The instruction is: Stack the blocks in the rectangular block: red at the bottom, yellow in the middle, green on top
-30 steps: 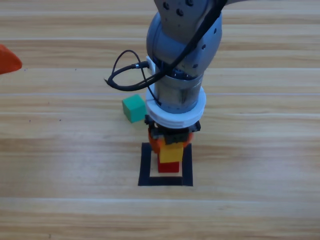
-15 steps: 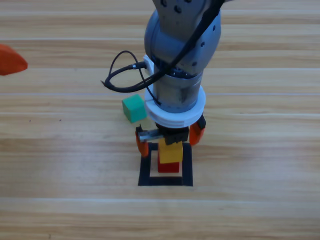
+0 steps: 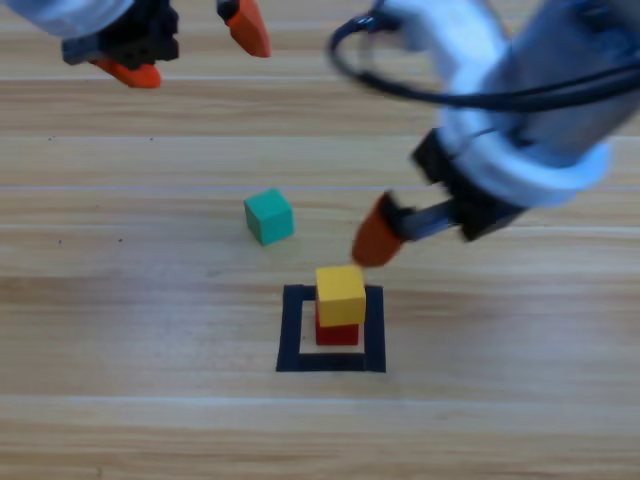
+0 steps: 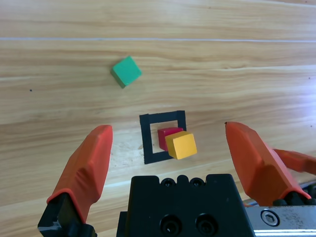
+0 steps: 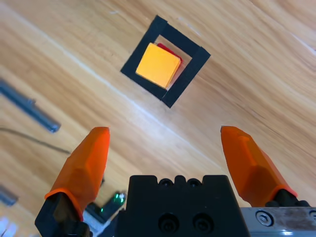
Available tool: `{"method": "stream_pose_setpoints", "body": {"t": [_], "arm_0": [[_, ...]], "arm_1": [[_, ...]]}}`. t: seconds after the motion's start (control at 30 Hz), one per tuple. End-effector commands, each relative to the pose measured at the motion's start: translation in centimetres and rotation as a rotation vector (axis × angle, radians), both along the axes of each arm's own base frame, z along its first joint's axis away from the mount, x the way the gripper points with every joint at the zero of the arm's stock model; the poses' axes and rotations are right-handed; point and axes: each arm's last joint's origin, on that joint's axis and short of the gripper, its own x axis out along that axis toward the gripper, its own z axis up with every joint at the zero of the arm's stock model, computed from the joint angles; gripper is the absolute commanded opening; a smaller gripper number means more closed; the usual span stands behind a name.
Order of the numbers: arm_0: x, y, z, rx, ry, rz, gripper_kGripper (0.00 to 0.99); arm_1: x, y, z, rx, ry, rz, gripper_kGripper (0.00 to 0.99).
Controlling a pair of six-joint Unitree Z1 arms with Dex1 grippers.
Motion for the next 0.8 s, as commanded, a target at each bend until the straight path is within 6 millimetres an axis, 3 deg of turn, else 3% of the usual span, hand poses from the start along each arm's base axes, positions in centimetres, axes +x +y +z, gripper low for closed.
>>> {"method": "stream_pose_setpoints", "body": {"t": [0.03,0.17,0.37,0.47,0.6,0.8], "arm_0": [[2.7,-1.8,-1.9,0.0,0.057,0.047,0.976],[5.7,-4.4,-4.6,0.031,0.134,0.091,0.974],[11.3,-8.4,-8.8,0.077,0.289,0.269,0.974],[13.6,-9.0,-10.5,0.081,0.335,0.337,0.973],[15.8,-8.3,-12.7,0.075,0.395,0.425,0.971],[17.1,-7.3,-15.1,0.108,0.443,0.482,0.965]], "arm_1": [[0.3,-9.9,3.9,0.194,-0.091,-0.029,0.99],[1.4,-12.7,2.7,0.232,-0.089,0.016,0.99],[1.7,-12.9,-0.3,0.182,-0.107,0.108,0.99],[1.1,-13.3,-1.1,0.199,-0.104,0.116,0.99],[0.8,-13.4,-1.8,0.195,-0.115,0.167,0.99],[0.5,-13.4,-2.7,0.184,-0.102,0.24,0.99]]}}
